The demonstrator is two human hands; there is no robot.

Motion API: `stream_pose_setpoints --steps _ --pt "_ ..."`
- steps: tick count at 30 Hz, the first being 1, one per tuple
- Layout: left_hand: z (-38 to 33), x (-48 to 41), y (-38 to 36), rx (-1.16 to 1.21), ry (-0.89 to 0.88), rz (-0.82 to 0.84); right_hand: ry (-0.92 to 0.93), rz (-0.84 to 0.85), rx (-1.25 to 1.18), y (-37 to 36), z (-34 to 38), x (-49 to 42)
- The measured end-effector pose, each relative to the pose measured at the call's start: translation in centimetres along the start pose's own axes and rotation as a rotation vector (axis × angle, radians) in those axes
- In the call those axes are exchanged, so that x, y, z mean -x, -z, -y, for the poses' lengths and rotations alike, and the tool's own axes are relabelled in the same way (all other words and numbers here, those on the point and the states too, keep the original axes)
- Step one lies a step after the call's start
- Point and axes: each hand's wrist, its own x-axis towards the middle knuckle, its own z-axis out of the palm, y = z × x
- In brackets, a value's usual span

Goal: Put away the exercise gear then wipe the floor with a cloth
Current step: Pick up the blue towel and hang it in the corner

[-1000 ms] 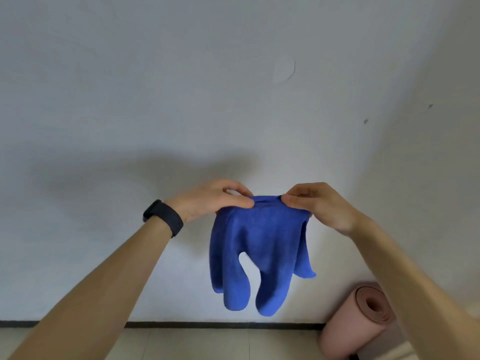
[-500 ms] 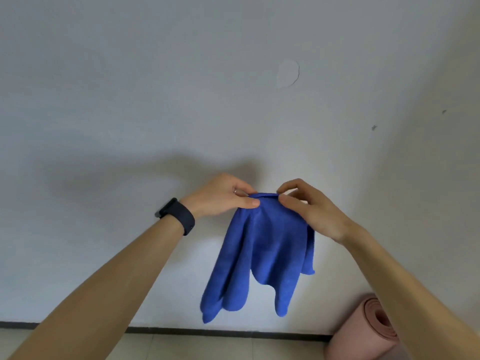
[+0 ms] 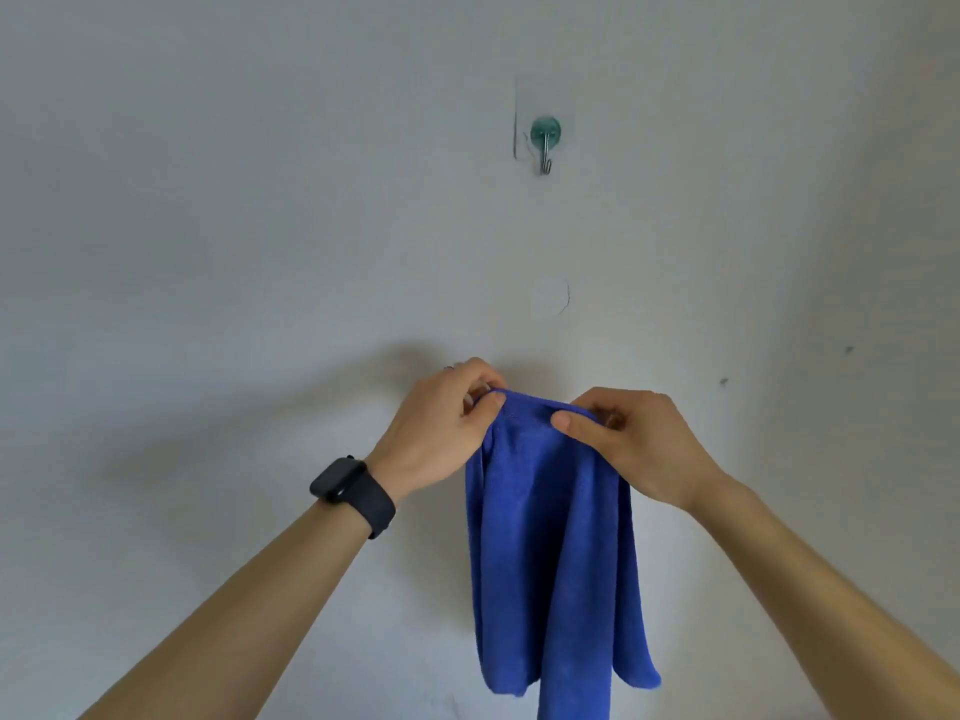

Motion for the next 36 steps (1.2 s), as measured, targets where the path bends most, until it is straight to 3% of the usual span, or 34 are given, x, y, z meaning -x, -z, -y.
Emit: stream_pose_setpoints --steps 6,11,19,25,31,36 --pt "-5.7 -7.8 5.9 -0.274 -0.278 -0.221 0.219 -0.39 0.218 6.4 4.5 -6.6" --pt "-9.3 -14.4 9.1 -0.322 -0.316 -0.427 0.299 -0.56 0.381 9.7 8.3 -11.5" --pt "-9.6 -16.6 7.7 -0.458 -0.221 -0.44 0.163 -0.474 0.468 9.8 8.4 -15.7" --pt "-8.0 -15.4 5.6 -0.238 -0.133 -0.411 0.137 -0.467 0.348 7.9 7.3 -15.0" --pt "-7.4 -12.7 2.6 -0.005 -0.077 -0.416 0.157 -0.521 0.069 4.9 6.7 -13.3" --pt "-5.9 -6.8 -0.8 0.171 -0.04 -0.341 0.204 -0.497 0.112 1.3 4.2 -8.8"
